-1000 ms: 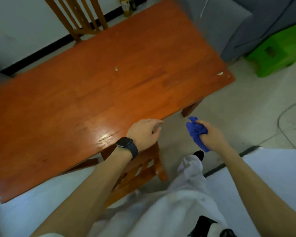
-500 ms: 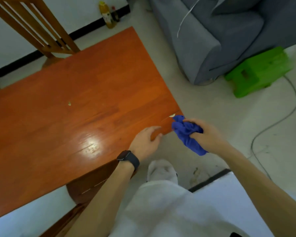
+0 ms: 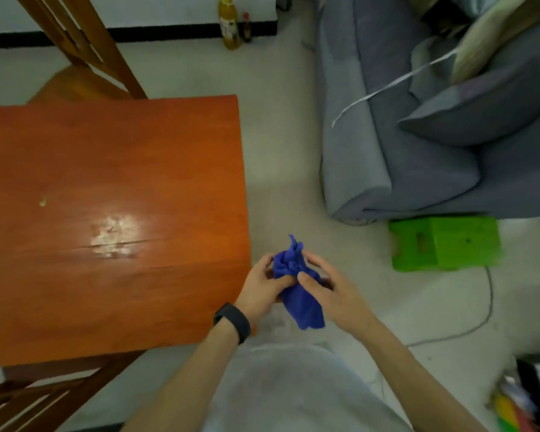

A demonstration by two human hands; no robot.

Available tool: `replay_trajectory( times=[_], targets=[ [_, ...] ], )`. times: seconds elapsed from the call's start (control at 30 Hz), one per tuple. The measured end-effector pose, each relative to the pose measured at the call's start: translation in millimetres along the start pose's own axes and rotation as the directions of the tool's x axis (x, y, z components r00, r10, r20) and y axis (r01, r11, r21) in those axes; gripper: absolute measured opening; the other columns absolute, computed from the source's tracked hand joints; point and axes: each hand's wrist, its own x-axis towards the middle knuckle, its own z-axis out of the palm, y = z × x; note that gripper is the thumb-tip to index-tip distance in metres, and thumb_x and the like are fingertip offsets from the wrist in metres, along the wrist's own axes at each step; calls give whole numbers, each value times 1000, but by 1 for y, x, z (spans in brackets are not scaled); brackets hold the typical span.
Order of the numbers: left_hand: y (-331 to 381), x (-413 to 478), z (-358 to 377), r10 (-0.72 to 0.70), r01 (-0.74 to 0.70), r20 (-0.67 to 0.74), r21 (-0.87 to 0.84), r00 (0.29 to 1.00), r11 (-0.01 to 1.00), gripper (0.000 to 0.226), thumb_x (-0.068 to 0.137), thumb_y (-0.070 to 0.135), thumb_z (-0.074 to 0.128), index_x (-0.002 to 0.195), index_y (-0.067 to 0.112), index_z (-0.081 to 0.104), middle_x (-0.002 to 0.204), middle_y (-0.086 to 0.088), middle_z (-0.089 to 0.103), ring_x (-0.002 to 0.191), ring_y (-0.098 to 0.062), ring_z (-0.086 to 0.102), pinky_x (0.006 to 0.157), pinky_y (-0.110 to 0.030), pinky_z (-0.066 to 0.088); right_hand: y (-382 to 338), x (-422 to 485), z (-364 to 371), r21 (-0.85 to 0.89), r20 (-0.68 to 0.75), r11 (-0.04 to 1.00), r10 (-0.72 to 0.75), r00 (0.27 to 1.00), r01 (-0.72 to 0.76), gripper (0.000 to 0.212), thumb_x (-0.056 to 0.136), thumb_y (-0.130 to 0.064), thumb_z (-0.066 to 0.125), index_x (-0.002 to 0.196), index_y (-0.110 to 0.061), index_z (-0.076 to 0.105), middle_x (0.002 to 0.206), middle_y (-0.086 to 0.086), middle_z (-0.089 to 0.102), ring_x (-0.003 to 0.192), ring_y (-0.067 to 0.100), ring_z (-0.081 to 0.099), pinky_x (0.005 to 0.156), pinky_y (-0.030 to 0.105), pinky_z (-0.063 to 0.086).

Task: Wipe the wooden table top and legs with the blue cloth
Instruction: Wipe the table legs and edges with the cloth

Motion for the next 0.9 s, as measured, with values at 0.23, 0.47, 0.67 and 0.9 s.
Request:
replay_trajectory(
  times=[0.23, 0.47, 0.67, 0.9],
  targets=[
    [35, 65, 68, 29, -23, -38, 148, 999, 989, 42, 77, 7, 76, 111, 27, 62, 106, 0, 70, 98, -18, 68, 75, -35, 59, -16, 66, -93, 3, 231, 1000, -12, 973, 12, 58, 97, -33, 60, 150, -36, 36, 141, -19, 53, 129, 0, 50, 109, 31, 42],
    [53, 145, 102, -60, 66, -254, 14, 965, 998, 50, 71, 14, 67, 120, 23, 63, 116, -7, 69, 103, -25, 68, 86, -45, 58, -5, 179, -150, -123, 342, 991, -8, 940, 53, 44, 96, -23, 63, 135, -40, 53, 122, -22, 66, 115, -2, 59, 96, 19, 48],
    [59, 213, 93, 20, 164, -570, 269, 821, 949, 30, 97, 25, 56, 126, 32, 59, 120, 14, 60, 108, -3, 59, 78, -6, 43, -8, 295, -173, -245, 476, 954, -38, 879, 174, 43, 99, -18, 56, 127, -50, 50, 128, -24, 57, 123, 2, 52, 88, 6, 39],
    [30, 344, 16, -71, 101, -790, -11, 608, 995, 39, 98, 33, 55, 137, 30, 46, 140, 3, 50, 120, -15, 52, 98, -32, 46, 24, 442, -129, -145, 419, 970, -118, 900, 195, 47, 97, -25, 60, 141, -26, 42, 143, -5, 45, 113, 10, 49, 82, 14, 41]
  ],
)
